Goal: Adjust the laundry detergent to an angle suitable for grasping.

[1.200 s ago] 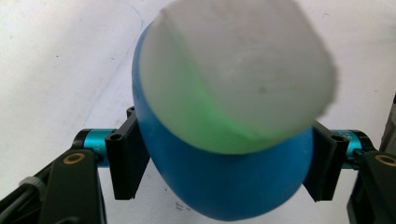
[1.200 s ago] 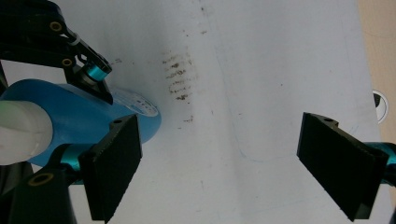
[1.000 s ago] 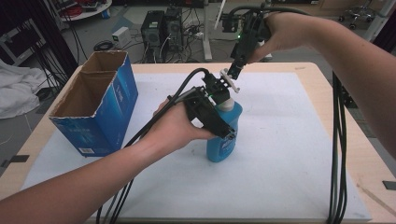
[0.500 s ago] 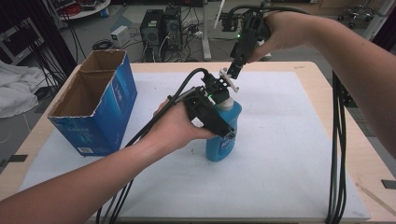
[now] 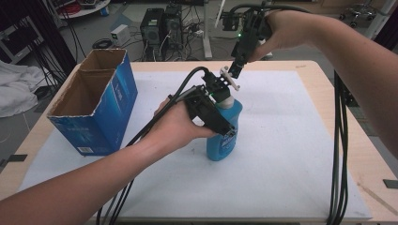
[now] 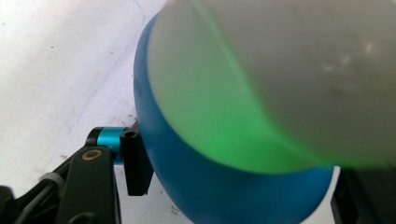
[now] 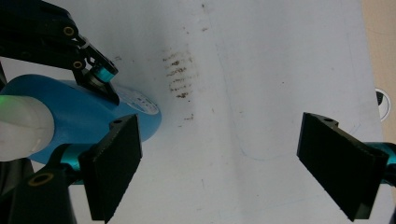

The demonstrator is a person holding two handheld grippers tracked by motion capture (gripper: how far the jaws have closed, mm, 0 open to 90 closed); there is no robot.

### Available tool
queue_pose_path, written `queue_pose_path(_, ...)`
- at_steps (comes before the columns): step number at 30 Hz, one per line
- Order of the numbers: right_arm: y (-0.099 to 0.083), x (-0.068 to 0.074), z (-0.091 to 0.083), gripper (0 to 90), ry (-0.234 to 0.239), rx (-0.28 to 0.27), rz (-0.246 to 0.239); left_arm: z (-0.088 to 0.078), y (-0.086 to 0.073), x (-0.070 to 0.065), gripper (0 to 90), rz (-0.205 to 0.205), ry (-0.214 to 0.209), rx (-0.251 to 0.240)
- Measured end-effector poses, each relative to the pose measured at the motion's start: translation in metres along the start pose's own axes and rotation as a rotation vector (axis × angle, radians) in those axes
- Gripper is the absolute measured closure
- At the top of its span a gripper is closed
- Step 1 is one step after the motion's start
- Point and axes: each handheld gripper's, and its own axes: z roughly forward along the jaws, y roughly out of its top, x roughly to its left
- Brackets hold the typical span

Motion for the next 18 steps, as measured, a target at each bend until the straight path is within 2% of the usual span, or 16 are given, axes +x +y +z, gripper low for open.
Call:
queue_pose_path(9, 0.0014, 0.0011, 0.0004, 13.5, 0.000, 0.002, 0.003, -0.0036, -0.0030, 0.0039, 42.5, -0.007, 0.018, -0.013)
queue_pose_path(16, 0.0005, 0.0004, -0.0007, 13.5, -0.002, 0.002, -0.001, -0.0042, -0.0029, 0.0038, 43.4, 0.025, 0.018, -0.014)
queue_pose_path(18, -0.0015, 0.0001, -0.0022, 13.5, -0.003, -0.002, 0.005, -0.0051, -0.0025, 0.0047, 43.6, 0.046, 0.011, -0.018)
